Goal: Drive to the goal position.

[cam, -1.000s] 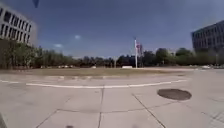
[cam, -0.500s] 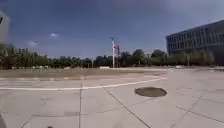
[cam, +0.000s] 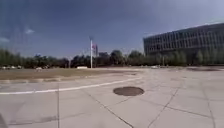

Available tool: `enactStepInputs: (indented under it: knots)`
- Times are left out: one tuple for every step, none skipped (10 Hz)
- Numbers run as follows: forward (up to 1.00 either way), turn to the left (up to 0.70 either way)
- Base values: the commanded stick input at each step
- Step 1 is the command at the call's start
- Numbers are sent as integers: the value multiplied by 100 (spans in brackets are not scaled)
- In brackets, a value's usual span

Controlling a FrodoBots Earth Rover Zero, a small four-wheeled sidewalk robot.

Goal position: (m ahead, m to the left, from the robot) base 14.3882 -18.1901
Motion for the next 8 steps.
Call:
enactStepInputs:
  knots:
    - [0,-70]
    - [0,-70]
    - [0,-70]
    - [0,-70]
    - [0,-70]
    - [0,-70]
    - [0,-70]
    - [0,-70]
